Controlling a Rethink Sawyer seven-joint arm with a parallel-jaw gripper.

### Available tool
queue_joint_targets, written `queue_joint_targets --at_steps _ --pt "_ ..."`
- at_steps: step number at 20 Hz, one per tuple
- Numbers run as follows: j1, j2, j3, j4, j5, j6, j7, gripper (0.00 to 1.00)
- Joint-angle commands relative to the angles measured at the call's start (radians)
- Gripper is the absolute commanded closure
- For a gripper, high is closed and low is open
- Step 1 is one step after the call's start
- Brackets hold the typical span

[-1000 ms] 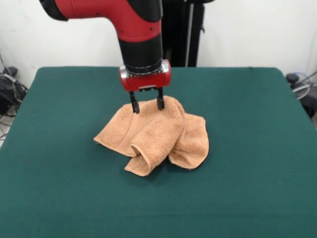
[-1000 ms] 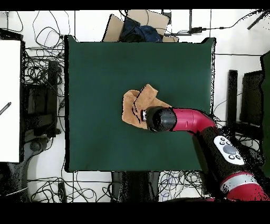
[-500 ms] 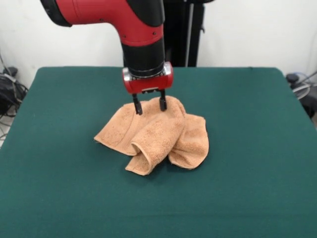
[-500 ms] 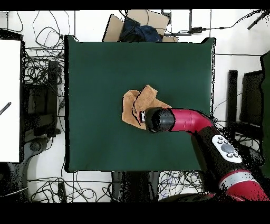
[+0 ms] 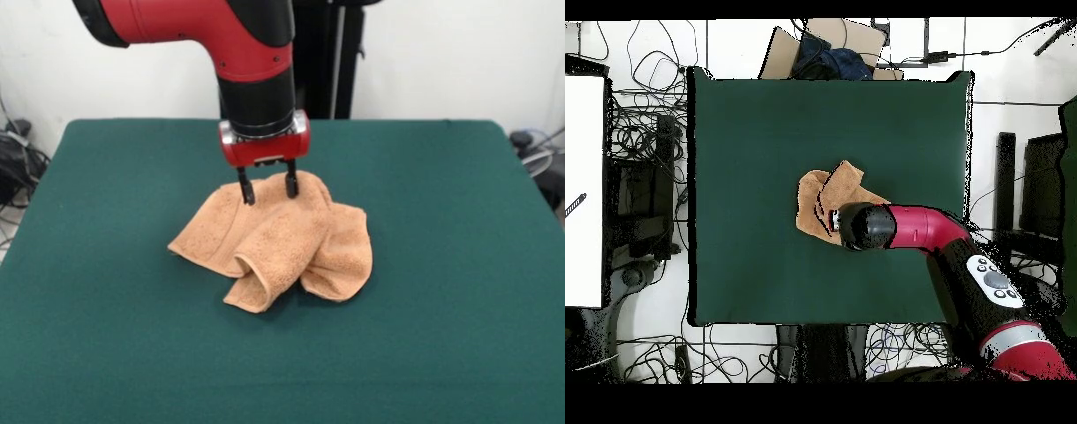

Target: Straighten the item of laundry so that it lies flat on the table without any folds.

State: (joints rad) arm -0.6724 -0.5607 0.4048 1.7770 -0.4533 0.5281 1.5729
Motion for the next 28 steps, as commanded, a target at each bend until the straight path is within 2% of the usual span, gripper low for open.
queue_joint_targets --at_steps 1,21,28 --pt "0.017 -0.028 0.091 0.005 -0.05 -0.032 -0.056 0.0" --pt "-0.001 -0.036 0.106 0.027 -0.032 0.005 -0.056 0.0" --pt "-0.005 -0.011 0.11 -0.014 -0.035 0.027 -0.084 0.0"
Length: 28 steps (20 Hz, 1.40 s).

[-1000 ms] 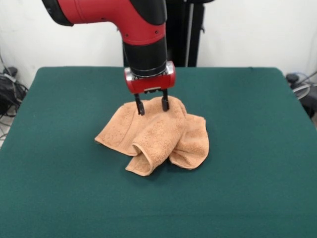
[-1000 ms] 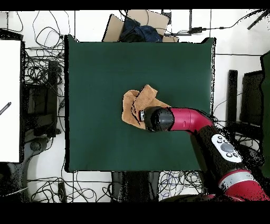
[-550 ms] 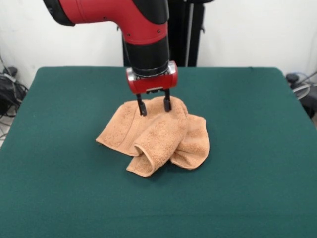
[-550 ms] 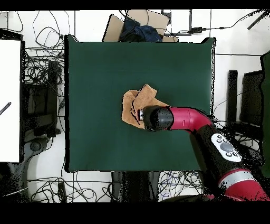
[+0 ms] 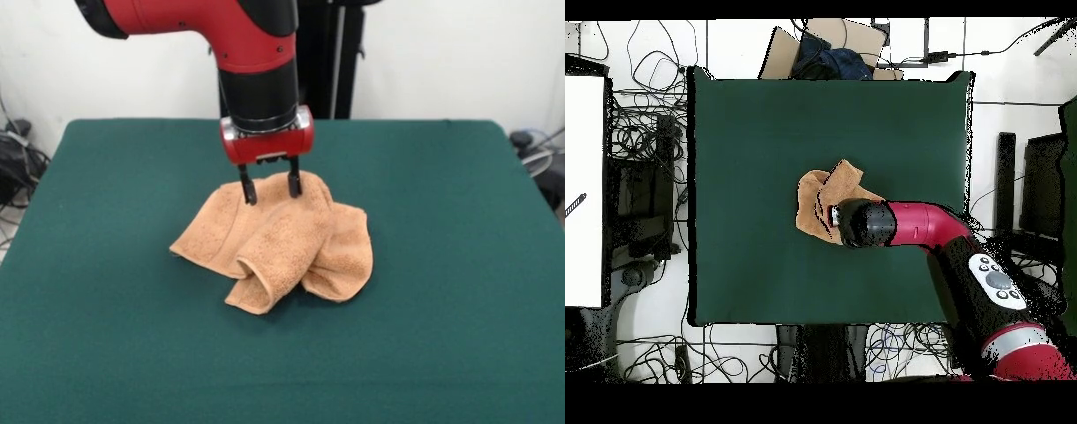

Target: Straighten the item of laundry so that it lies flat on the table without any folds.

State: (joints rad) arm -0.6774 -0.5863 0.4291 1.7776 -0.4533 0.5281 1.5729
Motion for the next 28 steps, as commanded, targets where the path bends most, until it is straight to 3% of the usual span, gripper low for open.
queue_joint_targets --at_steps 1,28 --pt "-0.004 0.013 0.086 -0.008 -0.039 0.02 -0.085 0.0" --pt "-0.076 0.087 0.121 -0.045 -0.068 0.04 -0.145 0.0"
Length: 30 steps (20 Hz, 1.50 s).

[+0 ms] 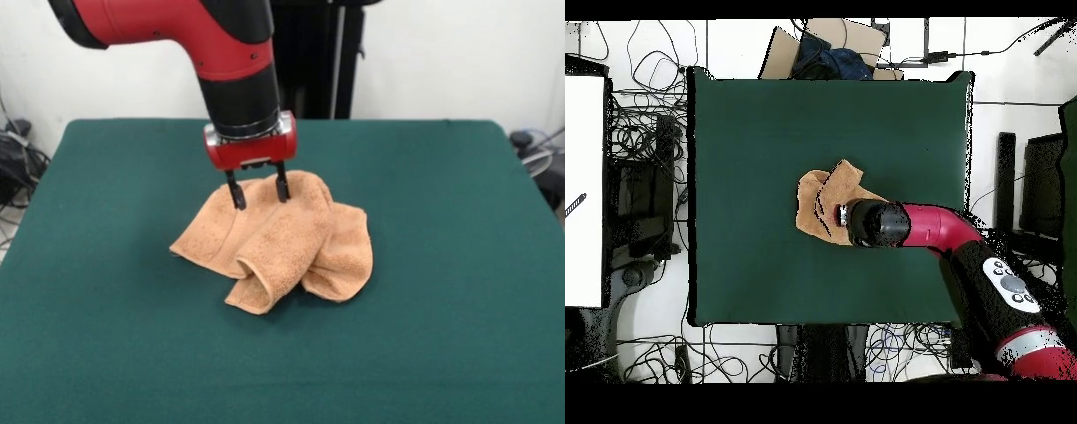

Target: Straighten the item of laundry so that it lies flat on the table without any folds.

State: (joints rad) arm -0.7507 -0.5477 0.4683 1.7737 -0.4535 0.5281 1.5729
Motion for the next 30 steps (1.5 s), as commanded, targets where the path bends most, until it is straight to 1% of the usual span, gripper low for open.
queue_joint_targets --at_steps 1,7,14,20,30 --pt "-0.007 0.047 0.081 -0.035 -0.07 0.036 -0.144 0.0" --pt "-0.011 0.04 0.086 -0.029 -0.069 0.034 -0.139 0.0" --pt "-0.009 0.033 0.082 -0.015 -0.064 -0.014 -0.083 0.0" --pt "0.036 -0.018 0.033 -0.033 -0.057 0.064 -0.059 0.0" --pt "0.056 -0.114 0.021 0.009 -0.069 0.088 -0.069 0.0"
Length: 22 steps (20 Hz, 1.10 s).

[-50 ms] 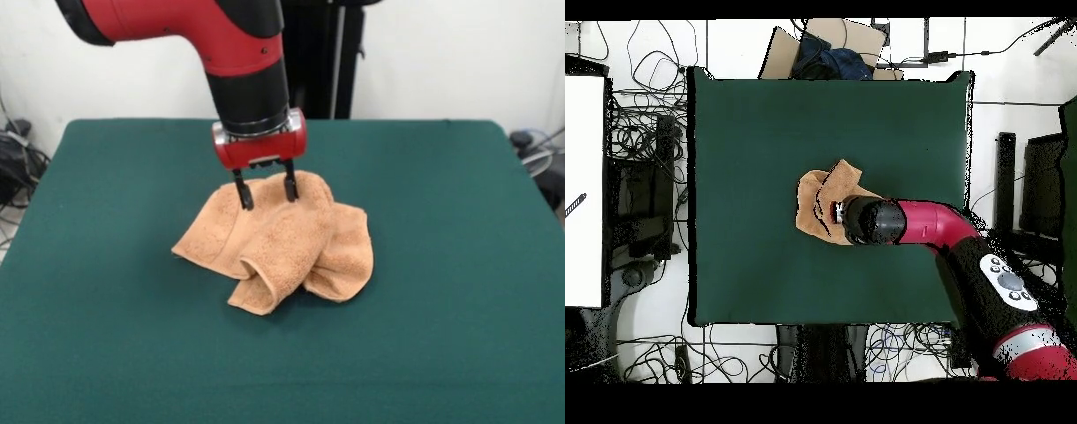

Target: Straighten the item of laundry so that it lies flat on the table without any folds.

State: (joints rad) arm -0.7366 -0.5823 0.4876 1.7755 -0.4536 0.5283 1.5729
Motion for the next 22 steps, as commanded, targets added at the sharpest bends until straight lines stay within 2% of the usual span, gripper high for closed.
queue_joint_targets --at_steps 1,6,12,16,22 --pt "0.047 -0.09 -0.001 0.012 -0.068 0.092 -0.066 0.0" --pt "0.055 -0.129 -0.018 0.032 -0.08 0.083 -0.057 0.0" --pt "0.071 -0.13 -0.026 0.047 -0.074 0.078 -0.039 0.0" --pt "0.055 -0.156 0.005 0.123 -0.034 0.108 -0.054 0.0" --pt "0.045 -0.22 -0.014 0.277 -0.08 -0.01 -0.011 0.0"
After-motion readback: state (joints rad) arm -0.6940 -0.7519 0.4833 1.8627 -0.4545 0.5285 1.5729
